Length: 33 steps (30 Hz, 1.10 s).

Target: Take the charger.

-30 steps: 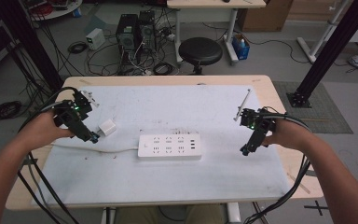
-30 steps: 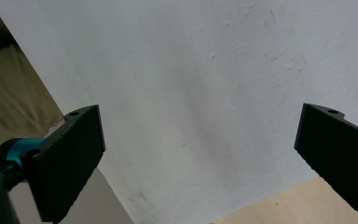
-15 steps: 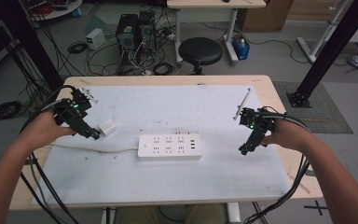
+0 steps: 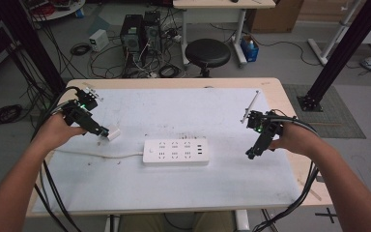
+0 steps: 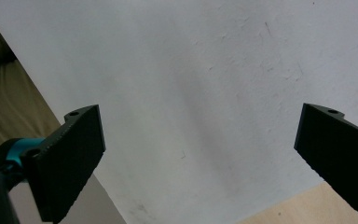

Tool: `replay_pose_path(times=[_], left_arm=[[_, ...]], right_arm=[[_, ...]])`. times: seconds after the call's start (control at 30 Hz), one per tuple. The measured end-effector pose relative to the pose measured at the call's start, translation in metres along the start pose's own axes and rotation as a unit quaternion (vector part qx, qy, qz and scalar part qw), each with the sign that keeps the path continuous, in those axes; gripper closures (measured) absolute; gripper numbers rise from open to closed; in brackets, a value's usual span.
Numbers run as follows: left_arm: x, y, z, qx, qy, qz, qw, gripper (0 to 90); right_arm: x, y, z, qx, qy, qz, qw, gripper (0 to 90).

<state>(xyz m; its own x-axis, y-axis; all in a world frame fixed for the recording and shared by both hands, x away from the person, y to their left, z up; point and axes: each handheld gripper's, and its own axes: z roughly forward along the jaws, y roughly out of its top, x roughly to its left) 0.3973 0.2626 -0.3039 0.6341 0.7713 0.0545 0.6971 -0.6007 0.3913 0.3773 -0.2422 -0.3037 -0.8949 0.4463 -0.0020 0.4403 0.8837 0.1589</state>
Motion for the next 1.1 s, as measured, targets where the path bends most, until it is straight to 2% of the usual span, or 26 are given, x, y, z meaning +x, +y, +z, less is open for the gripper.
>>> replay_pose_path(times=[0.17, 0.23, 0.27, 0.37, 0.43, 0.5, 0.53, 0.6, 0.73, 0.93, 0.97, 1.1], left_arm=[[0.008, 0.001, 0.016, -0.011, -0.002, -0.014, 0.9998, 9.8], [0.011, 0.002, 0.027, -0.015, -0.004, -0.006, 0.9999, 9.8], [0.011, 0.002, 0.027, -0.015, -0.004, -0.006, 0.9999, 9.8], [0.015, 0.004, 0.039, -0.003, 0.005, 0.001, 1.0000, 9.8], [0.018, 0.006, 0.051, 0.002, 0.001, 0.004, 1.0000, 9.8], [0.020, 0.006, 0.055, 0.003, -0.001, 0.004, 1.0000, 9.8], [0.022, 0.007, 0.064, 0.008, 0.003, 0.005, 1.0000, 9.8], [0.024, 0.007, 0.069, 0.012, 0.002, 0.007, 0.9999, 9.8], [0.030, 0.006, 0.091, 0.021, -0.006, 0.003, 0.9998, 9.9], [0.034, 0.006, 0.105, 0.024, -0.007, 0.000, 0.9997, 9.9], [0.034, 0.007, 0.107, 0.025, -0.008, -0.001, 0.9996, 10.8], [0.037, 0.005, 0.113, 0.031, -0.021, -0.006, 0.9993, 15.7]], right_arm=[[0.001, 0.000, 0.002, 0.001, 0.003, 0.003, 1.0000, 1.0], [0.001, 0.000, 0.004, 0.003, 0.005, 0.002, 1.0000, 1.0], [0.001, 0.000, 0.005, 0.001, 0.006, 0.001, 1.0000, 1.0], [0.001, 0.000, 0.006, 0.003, 0.008, 0.003, 1.0000, 1.0], [0.002, 0.001, 0.008, 0.006, 0.008, 0.001, 1.0000, 1.0], [0.003, 0.001, 0.009, 0.009, 0.007, -0.002, 0.9999, 1.0], [0.003, 0.002, 0.010, 0.006, 0.006, -0.003, 1.0000, 1.0], [0.004, 0.002, 0.010, 0.001, 0.007, 0.002, 1.0000, 1.0], [0.003, 0.003, 0.010, 0.000, 0.006, -0.002, 1.0000, 1.0], [0.003, 0.002, 0.012, -0.003, 0.009, 0.002, 1.0000, 1.0], [0.004, 0.002, 0.013, 0.002, 0.008, 0.008, 0.9999, 1.0], [0.003, 0.002, 0.014, 0.001, 0.010, 0.006, 0.9999, 1.0]])
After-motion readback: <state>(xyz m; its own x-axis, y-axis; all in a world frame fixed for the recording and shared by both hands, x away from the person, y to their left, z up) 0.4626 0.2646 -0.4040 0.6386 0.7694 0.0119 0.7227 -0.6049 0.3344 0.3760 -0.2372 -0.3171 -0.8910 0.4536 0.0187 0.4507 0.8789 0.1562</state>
